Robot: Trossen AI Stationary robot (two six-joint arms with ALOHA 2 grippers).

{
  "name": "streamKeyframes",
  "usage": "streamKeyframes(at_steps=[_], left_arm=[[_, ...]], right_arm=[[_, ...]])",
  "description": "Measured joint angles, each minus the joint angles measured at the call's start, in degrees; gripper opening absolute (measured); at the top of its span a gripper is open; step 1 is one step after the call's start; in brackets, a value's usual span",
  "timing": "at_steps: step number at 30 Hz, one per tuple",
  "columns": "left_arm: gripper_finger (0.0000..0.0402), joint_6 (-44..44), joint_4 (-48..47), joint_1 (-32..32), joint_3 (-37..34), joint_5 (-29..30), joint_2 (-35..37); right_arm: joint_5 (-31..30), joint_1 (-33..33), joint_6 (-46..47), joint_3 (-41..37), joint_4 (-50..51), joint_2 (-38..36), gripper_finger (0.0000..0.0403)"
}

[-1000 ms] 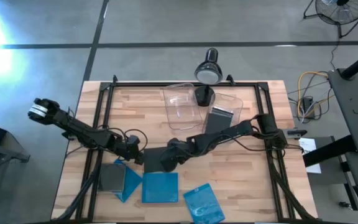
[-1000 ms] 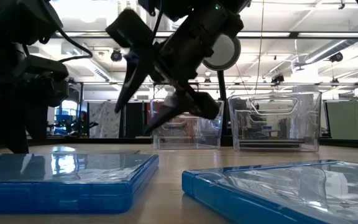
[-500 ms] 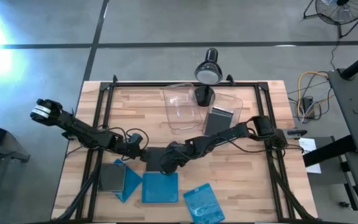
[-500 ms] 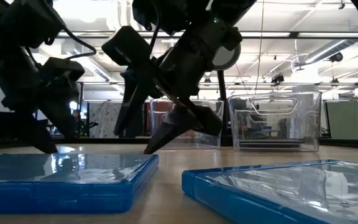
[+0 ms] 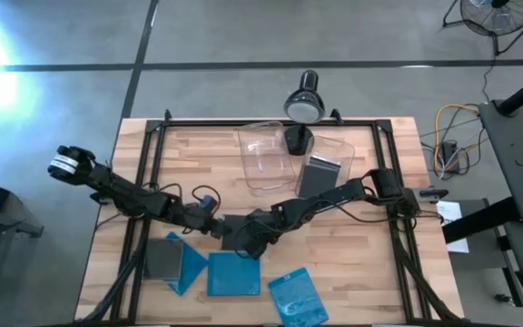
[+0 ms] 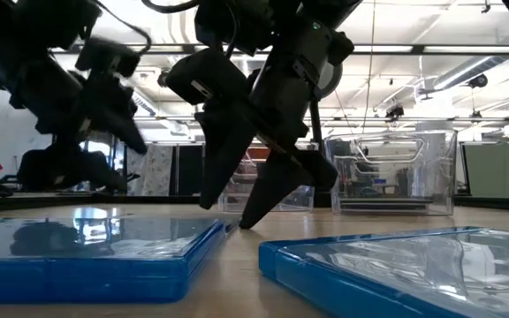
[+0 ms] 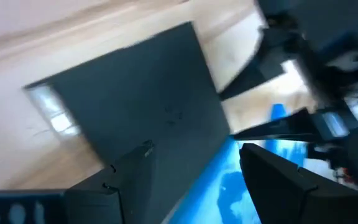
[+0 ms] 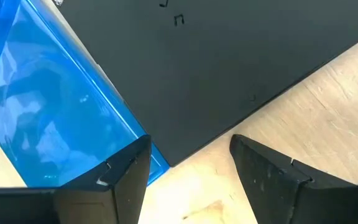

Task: Pick & place jewel cases by type
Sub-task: Put the black CD case into the right transparent bin

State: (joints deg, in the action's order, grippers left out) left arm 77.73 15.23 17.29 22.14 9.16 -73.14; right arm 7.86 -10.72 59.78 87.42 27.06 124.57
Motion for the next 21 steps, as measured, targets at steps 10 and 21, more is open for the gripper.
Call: streamKeyframes(at_steps=[10,21], left_arm=[[0.0213,-1.95,-6.31,-1.76,0.02,8.16,0.10],[0.0213,-2.86,-19.04,-3.48,0.29,-0.29,0.39]], right_arm=[[0.24,-0.28,0.21,-0.25,1.42,-1.08,0.0224],[-0.39,-0.31,3.69,-0.31,-2.40,-0.68,0.0224]])
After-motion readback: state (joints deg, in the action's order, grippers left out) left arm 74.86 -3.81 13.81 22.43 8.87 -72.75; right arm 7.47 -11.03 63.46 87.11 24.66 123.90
